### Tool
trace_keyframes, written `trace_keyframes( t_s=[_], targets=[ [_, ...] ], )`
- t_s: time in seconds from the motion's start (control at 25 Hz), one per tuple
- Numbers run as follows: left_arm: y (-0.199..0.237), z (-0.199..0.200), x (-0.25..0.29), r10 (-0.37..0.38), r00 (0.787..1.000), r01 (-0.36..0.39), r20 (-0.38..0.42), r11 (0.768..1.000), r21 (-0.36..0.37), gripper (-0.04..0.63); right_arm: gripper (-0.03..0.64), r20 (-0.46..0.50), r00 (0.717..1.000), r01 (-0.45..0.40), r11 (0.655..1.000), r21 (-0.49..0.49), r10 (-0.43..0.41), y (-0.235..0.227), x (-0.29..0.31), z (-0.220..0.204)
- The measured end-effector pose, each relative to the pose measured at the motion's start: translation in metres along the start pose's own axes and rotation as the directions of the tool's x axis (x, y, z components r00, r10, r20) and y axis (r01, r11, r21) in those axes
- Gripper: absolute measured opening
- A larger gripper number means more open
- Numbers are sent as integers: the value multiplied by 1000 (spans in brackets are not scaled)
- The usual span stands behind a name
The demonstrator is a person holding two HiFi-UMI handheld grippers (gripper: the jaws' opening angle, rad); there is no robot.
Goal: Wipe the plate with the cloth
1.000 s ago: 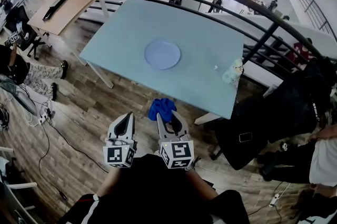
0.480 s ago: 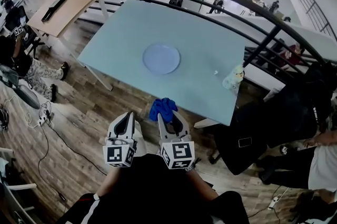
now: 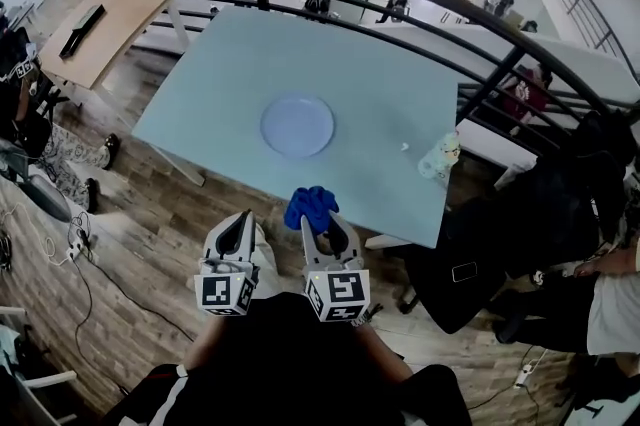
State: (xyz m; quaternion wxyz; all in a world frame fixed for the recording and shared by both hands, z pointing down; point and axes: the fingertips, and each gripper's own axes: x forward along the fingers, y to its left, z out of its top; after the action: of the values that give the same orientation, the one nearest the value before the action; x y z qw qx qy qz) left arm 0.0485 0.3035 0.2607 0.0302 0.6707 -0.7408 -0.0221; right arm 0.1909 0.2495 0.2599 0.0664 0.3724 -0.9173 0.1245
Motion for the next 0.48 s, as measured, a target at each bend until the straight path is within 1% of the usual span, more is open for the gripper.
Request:
trace_keyframes(
  t_s=[0.16, 0.28, 0.48],
  targets=[
    [9, 2, 29, -37, 999, 37, -6, 999, -1, 0, 120, 2, 1000, 26, 1000, -2, -26, -5, 21, 9],
    [17, 1, 52, -58, 998, 58, -14, 998, -11, 0, 120, -8, 999, 51, 999, 11, -51, -13, 38, 7],
    [28, -5, 87, -102, 994, 101, -43, 995, -12, 2, 120, -24, 995, 96, 995, 34, -95, -23, 67, 9]
  ],
)
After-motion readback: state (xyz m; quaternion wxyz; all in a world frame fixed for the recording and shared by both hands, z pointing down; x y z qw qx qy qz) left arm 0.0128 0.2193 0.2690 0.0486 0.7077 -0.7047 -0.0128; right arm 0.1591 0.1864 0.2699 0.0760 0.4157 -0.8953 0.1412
